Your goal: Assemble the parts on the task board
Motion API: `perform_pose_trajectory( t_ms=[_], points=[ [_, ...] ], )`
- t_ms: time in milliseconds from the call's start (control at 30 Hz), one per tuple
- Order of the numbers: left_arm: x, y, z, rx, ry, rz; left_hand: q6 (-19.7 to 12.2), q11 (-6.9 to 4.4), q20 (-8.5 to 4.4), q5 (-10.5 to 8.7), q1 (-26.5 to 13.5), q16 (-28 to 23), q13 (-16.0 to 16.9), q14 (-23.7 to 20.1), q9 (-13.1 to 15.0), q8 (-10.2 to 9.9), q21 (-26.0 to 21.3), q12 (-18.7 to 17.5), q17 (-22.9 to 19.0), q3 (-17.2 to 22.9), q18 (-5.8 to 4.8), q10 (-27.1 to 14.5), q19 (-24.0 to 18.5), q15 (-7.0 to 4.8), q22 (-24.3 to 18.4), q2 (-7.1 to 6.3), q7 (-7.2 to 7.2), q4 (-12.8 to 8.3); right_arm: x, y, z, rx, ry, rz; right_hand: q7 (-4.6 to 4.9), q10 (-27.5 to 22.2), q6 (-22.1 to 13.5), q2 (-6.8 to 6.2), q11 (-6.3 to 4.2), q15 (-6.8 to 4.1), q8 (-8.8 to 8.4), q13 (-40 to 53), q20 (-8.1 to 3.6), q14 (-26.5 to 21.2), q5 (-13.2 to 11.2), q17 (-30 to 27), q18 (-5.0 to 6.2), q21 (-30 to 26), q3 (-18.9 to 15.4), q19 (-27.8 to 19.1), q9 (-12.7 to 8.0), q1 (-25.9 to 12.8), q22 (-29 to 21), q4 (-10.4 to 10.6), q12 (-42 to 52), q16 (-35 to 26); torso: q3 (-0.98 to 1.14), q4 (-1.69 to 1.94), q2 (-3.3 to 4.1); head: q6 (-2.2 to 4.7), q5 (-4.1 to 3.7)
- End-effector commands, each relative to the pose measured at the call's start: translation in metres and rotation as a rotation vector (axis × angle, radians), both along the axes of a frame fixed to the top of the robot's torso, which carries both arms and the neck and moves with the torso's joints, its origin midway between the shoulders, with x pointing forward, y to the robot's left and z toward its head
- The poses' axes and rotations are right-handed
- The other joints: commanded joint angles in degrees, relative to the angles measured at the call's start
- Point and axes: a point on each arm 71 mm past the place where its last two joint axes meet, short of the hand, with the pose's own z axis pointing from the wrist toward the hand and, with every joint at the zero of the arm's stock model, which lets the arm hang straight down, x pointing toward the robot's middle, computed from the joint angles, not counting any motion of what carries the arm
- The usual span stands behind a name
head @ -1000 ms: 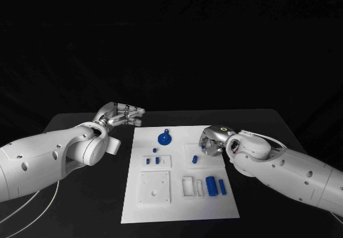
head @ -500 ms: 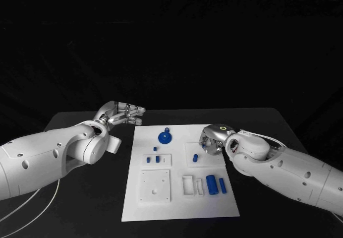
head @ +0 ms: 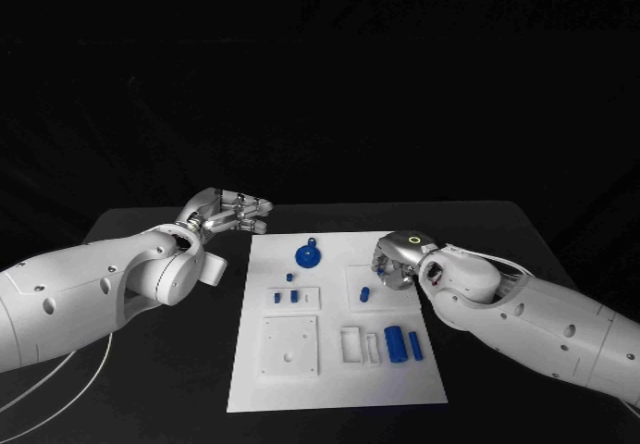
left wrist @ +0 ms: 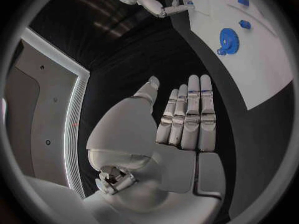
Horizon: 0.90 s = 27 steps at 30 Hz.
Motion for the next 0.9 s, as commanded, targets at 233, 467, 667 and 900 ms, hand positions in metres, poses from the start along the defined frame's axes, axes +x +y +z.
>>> perform_pose_trajectory(
  t_ms=[233,467,667,900],
  points=[
    [0.000,-0.002,0.002,0.007,-0.012,-0.022,-0.48,-0.08,0.04,0.33,0.00,-0.15,-0.06,0.11,-0.03,0.18,0.43,0.04,0.02,0.12,-0.86,0.11,0.19,0.07,-0.17,0.31,-0.04,-0.57,-0.005,0.002,-0.006,-0.021,-0.036,0.002,-0.38,2.61,1.27,-0.04,-1.59,-1.00,0.18,0.18,-0.40,0.05,2.48,-0.78,0.49,0.57,0.91,1.93,0.31,-0.99,3.77,-0.13,0.18,1.16,0.05,0.04,-0.02,0.02,-0.06],
    [0.001,-0.002,0.001,0.008,-0.012,-0.022,-0.56,-0.07,0.04,0.34,-0.18,-0.14,-0.06,0.11,-0.04,0.17,0.53,0.04,0.00,0.18,-0.86,0.08,0.18,0.06,-0.28,0.40,-0.02,-0.74,-0.006,0.006,0.001,0.017,-0.051,0.016,-0.51,2.98,1.63,-0.33,-1.74,-1.13,0.19,0.18,-0.63,0.00,3.77,-1.89,0.07,-0.33,1.01,2.70,0.43,-1.48,5.90,0.00,0.20,1.74,0.09,0.00,0.01,0.04,0.05],
    [0.001,-0.001,0.001,0.009,-0.012,-0.018,-0.56,-0.07,0.04,0.34,-0.18,-0.14,-0.06,0.11,-0.04,0.17,0.53,0.04,0.00,0.18,-0.86,0.08,0.18,0.06,-0.28,0.40,-0.02,-0.74,-0.007,0.007,0.011,0.035,-0.061,0.016,-0.53,3.03,1.66,-0.28,-1.76,-1.24,0.19,0.19,-0.69,-0.22,3.83,-2.64,-0.04,-2.17,1.02,3.42,0.44,-1.55,7.95,-0.08,0.19,2.33,0.02,-0.05,-0.02,-0.01,0.01],
    [0.001,0.001,0.001,0.026,-0.018,-0.016,-0.54,-0.07,0.05,0.43,-0.11,-0.15,-0.06,0.06,-0.04,0.18,0.60,0.04,-0.02,0.35,-0.86,0.05,0.11,0.07,-0.40,0.55,-0.05,-0.98,-0.008,0.008,0.026,0.057,-0.098,0.005,-0.53,3.08,1.73,-0.32,-1.77,-1.30,0.17,0.18,-0.77,-0.39,3.58,-3.46,-0.20,-5.29,1.19,4.67,0.45,-1.57,11.25,-0.06,0.18,2.83,-0.07,-0.07,-0.04,0.18,0.04]
  ],
)
